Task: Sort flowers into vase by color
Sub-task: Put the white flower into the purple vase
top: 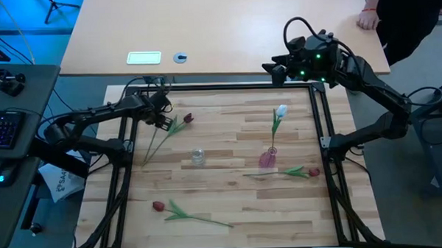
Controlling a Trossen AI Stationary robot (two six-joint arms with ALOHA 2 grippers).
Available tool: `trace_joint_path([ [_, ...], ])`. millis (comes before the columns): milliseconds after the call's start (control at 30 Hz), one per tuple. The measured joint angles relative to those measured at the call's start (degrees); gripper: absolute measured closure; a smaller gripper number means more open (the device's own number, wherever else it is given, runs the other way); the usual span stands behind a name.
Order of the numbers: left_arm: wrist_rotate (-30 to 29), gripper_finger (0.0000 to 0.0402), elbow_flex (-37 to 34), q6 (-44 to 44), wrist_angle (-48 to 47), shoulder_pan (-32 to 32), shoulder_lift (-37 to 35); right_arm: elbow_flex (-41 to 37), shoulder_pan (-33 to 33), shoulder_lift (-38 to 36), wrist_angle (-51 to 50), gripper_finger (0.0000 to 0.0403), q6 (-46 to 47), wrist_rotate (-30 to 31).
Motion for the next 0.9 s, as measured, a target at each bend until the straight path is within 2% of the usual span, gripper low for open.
trace_joint_path([
  [133, 2.97, 0.0227, -5.09, -2.40, 6.02, 1.91, 0.02, 0.00, 0.00, 0.00, -0.44, 0.0148, -0.18, 0.08],
  [267, 4.76, 0.0224, -7.26, -4.11, 10.68, 2.99, 0.02, 0.00, 0.02, 0.00, -0.42, 0.0148, -0.83, 2.50],
  [533, 2.68, 0.0228, -7.99, -2.68, 12.57, 5.22, 1.77, 0.00, 0.02, 0.00, -0.40, 0.0148, -0.70, 3.09],
  [700, 4.68, 0.0260, -7.66, -0.07, 13.97, 6.32, 6.62, 0.00, 0.02, 0.00, -0.40, 0.0148, -0.46, 3.11],
  [900, 5.48, 0.0333, -7.49, 2.18, 14.94, 5.47, 8.43, 0.00, 0.02, 0.00, -0.38, 0.0148, -0.44, 3.12],
])
